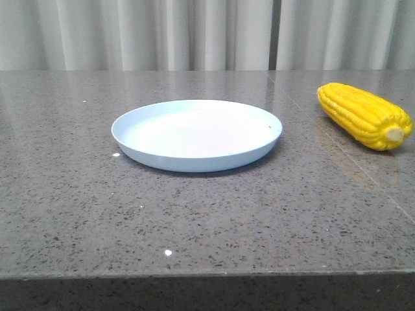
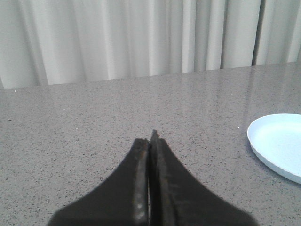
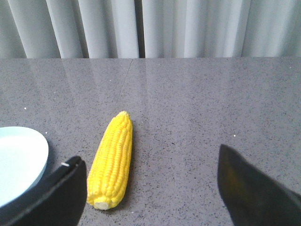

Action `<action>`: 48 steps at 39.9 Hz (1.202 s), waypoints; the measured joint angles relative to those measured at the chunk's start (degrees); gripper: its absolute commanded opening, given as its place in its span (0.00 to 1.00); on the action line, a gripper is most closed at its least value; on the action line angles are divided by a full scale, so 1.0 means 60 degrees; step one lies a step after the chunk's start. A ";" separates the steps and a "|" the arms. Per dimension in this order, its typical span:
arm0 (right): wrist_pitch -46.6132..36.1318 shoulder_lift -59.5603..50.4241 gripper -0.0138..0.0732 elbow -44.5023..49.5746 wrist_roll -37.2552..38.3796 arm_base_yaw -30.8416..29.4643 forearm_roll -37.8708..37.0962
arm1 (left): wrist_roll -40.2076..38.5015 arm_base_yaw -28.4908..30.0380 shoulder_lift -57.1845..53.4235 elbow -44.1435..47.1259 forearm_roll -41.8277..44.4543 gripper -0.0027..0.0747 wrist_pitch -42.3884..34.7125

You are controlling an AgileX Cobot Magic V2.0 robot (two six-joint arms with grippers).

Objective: Place corn on plate with both arms

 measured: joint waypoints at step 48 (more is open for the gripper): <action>0.3204 1.1038 0.52 -0.5855 0.0018 0.1012 0.1493 | 0.0000 0.0000 0.0000 0.0000 0.0000 0.01 -0.0021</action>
